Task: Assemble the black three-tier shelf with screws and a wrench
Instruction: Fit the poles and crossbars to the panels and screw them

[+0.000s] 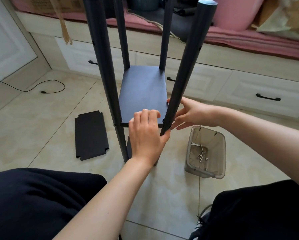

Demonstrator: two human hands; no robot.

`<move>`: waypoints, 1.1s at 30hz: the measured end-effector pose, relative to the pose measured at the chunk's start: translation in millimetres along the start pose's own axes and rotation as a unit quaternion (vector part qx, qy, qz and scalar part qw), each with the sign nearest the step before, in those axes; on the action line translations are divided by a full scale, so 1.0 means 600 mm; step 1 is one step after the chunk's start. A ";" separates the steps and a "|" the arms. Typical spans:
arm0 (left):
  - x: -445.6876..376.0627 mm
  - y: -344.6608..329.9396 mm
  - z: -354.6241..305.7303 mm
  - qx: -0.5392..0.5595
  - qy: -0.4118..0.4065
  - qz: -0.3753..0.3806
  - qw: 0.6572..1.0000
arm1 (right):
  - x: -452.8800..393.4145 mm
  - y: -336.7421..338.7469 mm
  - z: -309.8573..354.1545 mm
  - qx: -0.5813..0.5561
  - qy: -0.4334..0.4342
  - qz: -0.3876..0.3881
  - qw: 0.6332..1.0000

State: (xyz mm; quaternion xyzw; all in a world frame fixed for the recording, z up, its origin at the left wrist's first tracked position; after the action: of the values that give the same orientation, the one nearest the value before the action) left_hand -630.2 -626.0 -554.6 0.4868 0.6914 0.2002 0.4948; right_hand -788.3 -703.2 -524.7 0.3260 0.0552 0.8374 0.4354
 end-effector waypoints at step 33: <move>0.006 -0.059 0.027 -0.095 -0.099 0.003 0.991 | 0.048 0.010 -0.098 -0.183 -0.118 -0.059 0.974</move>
State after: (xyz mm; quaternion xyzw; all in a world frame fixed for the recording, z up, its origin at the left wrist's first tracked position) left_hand -632.7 -641.7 -590.1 0.4567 0.6156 0.2174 0.6043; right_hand -838.8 -673.6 -554.3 0.3332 -0.1315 0.7621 0.5394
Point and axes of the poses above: each hand's wrist, its own x-axis away from the middle knuckle, its own y-axis out of the back of the hand, z = x × y, the point moved 3 cm from there along -x, towards the middle knuckle, and after that the axes turned 3 degrees about z, right-handed, at the moved point
